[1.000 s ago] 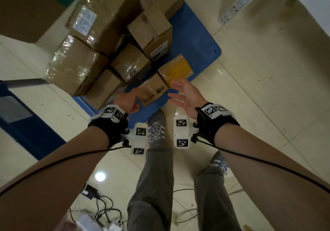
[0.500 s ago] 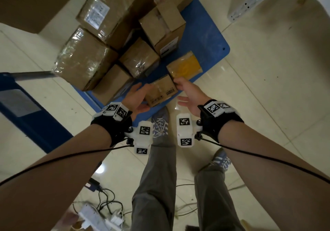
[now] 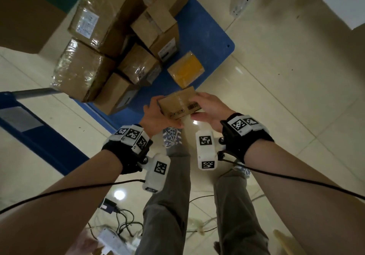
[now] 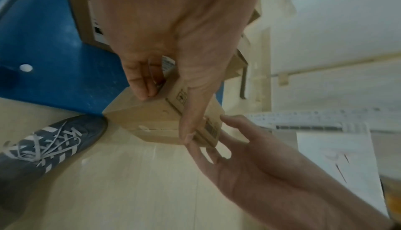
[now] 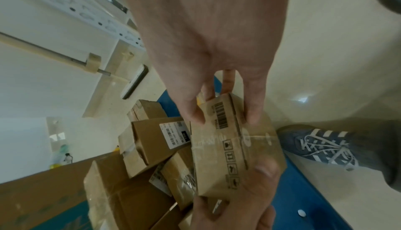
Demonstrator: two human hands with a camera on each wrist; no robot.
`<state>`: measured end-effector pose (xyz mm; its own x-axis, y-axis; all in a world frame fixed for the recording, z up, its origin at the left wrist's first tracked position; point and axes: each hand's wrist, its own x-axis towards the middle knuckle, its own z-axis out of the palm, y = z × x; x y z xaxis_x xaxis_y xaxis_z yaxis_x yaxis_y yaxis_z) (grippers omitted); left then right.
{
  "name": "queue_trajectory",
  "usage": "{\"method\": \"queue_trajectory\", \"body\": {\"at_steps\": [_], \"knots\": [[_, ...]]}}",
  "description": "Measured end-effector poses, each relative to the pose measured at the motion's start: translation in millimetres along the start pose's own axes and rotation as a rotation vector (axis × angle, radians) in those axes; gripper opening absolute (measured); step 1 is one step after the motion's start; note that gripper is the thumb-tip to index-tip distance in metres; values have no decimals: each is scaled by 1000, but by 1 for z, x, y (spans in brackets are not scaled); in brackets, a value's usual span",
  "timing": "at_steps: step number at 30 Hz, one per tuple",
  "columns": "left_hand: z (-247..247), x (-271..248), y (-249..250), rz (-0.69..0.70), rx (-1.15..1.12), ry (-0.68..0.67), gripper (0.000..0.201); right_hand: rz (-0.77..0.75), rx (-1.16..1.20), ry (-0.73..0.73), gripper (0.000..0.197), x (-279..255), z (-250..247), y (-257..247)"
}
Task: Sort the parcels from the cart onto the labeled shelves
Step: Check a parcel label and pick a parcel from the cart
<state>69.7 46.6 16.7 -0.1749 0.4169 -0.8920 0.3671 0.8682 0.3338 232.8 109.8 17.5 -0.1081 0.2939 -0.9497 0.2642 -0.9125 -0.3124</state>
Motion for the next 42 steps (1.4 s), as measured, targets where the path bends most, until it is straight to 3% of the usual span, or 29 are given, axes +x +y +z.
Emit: {"method": "queue_trajectory", "body": {"at_steps": [3, 6, 9, 12, 15, 18, 19, 23, 26, 27, 30, 32, 34, 36, 39, 42], "knots": [[19, -15, 16, 83, 89, 26, 104, 4, 65, -12, 31, -14, -23, 9], [27, -26, 31, 151, 19, 33, 119, 24, 172, -34, 32, -27, -50, 21], [38, -30, 42, 166, 21, -18, 119, 8, 227, -8, 26, -42, -77, 36], [55, -31, 59, 186, -14, -62, 99, -41, 277, 41, 35, -54, -102, 55], [68, -28, 72, 157, -103, -162, 89, -101, 331, -2, 52, -60, -121, 76], [79, -29, 85, 129, -196, -186, 57, -122, 310, -11, 54, -62, -134, 97], [81, -31, 90, 104, -220, -193, 55, -128, 333, -1, 54, -61, -136, 101], [94, -34, 104, 47, -315, -226, 72, -144, 482, -70, 61, -65, -147, 116], [102, -37, 106, -6, -373, -331, 59, -139, 539, -141, 66, -71, -156, 123], [105, -36, 105, -24, -382, -374, 57, -131, 557, -151, 63, -74, -158, 124], [116, -36, 100, -41, -451, -469, 85, -102, 633, -153, 47, -80, -167, 127], [119, -42, 100, -92, -472, -540, 72, -85, 672, -144, 35, -85, -173, 127], [125, -47, 100, -134, -445, -552, 79, -56, 699, -127, 28, -88, -179, 126], [133, -50, 99, -129, -428, -520, 87, -25, 713, -118, 33, -90, -184, 125], [145, -56, 102, -108, -411, -532, 77, 14, 720, -115, 58, -87, -191, 127], [154, -59, 108, -96, -369, -558, 76, 31, 727, -88, 68, -86, -199, 129]]}}
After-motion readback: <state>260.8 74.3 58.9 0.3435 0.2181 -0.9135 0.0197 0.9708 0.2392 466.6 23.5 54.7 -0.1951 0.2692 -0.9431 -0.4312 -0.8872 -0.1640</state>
